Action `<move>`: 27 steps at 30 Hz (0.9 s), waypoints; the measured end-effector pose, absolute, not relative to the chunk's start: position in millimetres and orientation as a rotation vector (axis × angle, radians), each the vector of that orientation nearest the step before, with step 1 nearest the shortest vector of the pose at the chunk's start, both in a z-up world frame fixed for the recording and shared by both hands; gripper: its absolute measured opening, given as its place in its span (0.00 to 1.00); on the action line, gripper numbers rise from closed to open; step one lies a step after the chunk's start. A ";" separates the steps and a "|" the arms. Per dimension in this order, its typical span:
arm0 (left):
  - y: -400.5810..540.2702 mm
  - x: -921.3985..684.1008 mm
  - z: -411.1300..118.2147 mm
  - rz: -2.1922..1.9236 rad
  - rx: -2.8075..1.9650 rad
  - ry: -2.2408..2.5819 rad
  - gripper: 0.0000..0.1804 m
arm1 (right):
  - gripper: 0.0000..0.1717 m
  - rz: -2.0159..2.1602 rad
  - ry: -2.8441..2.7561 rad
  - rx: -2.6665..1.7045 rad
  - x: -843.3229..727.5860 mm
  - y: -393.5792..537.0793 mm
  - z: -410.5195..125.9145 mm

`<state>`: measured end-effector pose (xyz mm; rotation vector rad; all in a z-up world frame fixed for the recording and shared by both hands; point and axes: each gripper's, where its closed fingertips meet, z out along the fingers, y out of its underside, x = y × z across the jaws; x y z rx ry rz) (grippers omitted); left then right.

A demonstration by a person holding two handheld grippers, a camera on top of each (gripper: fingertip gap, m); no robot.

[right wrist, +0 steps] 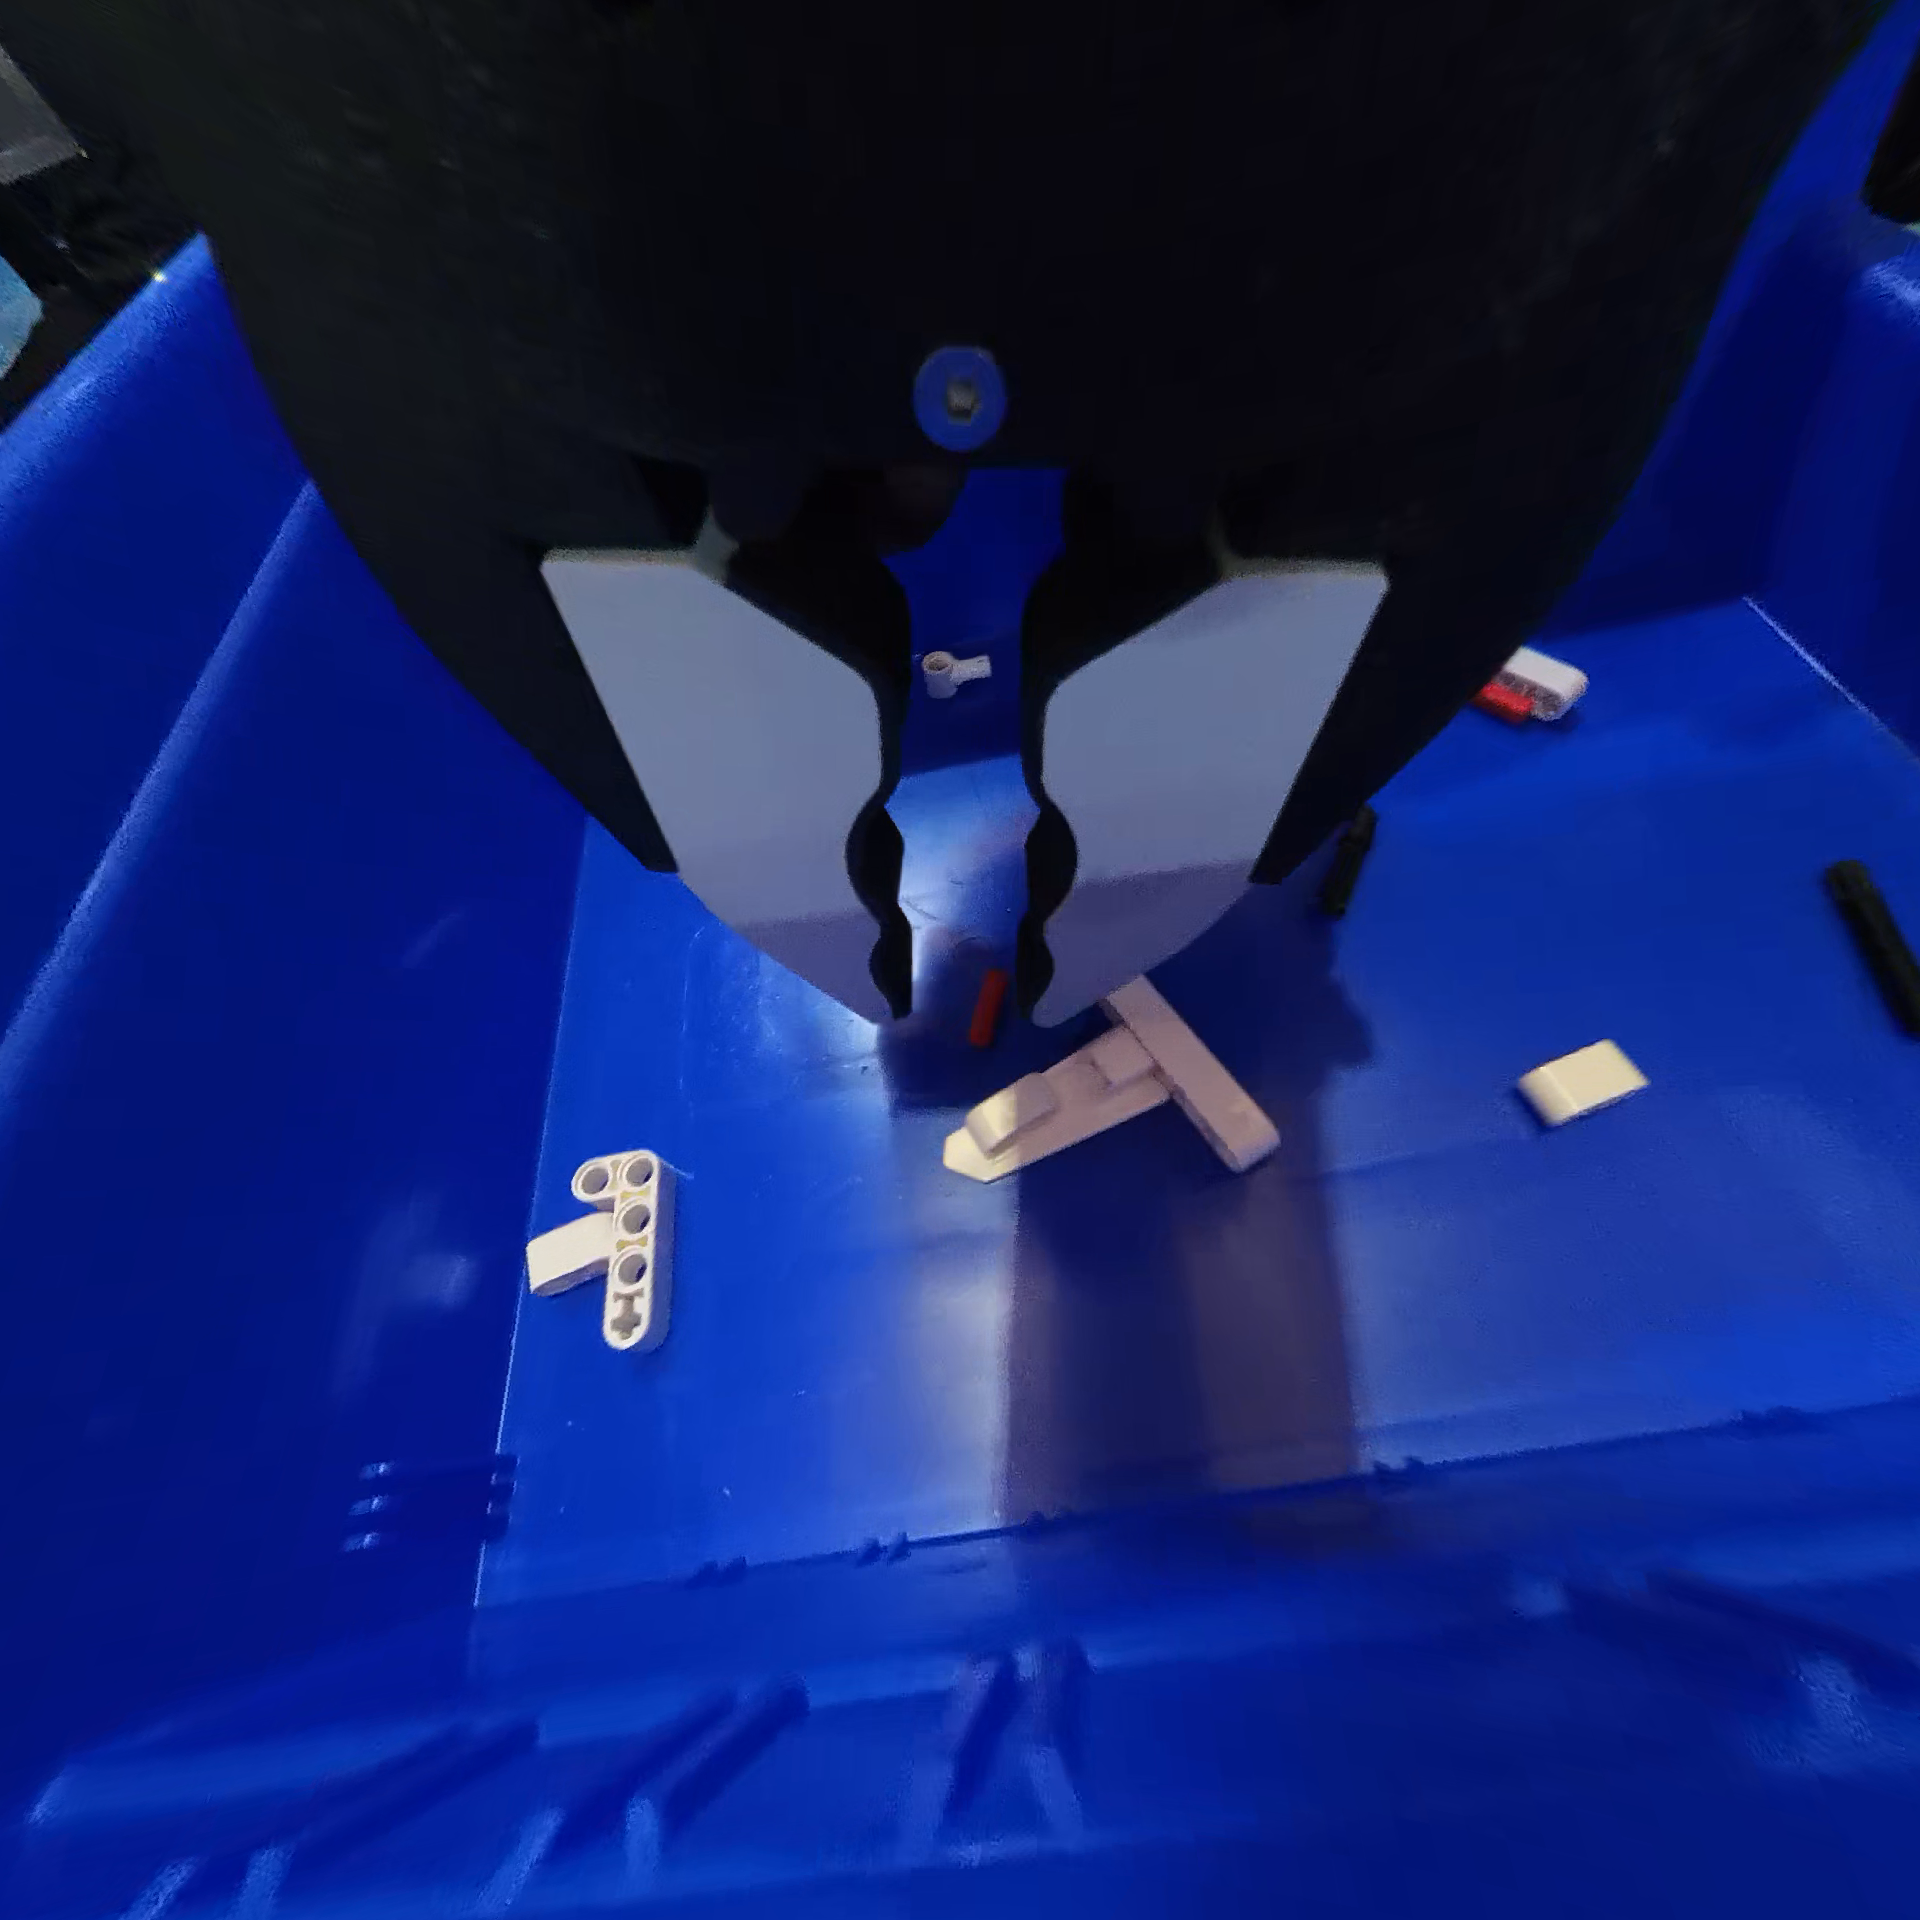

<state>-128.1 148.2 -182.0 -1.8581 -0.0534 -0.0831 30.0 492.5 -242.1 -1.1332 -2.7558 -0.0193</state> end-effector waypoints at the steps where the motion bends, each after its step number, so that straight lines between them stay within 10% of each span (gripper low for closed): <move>1: 148.3 -128.0 -181.9 -0.085 -1.857 -0.053 0.15 | 0.11 -0.040 -2.757 -1.139 30.3 494.5 -244.1; 17: 144.8 -122.6 -176.8 -0.069 -1.823 -0.008 0.14 | 0.02 -0.141 -2.571 -1.254 35.7 478.6 -189.4; 27: 143.6 -120.6 -177.3 -0.078 -1.827 -0.004 0.14 | 0.02 0.114 -2.661 -1.060 -22.6 277.3 -137.2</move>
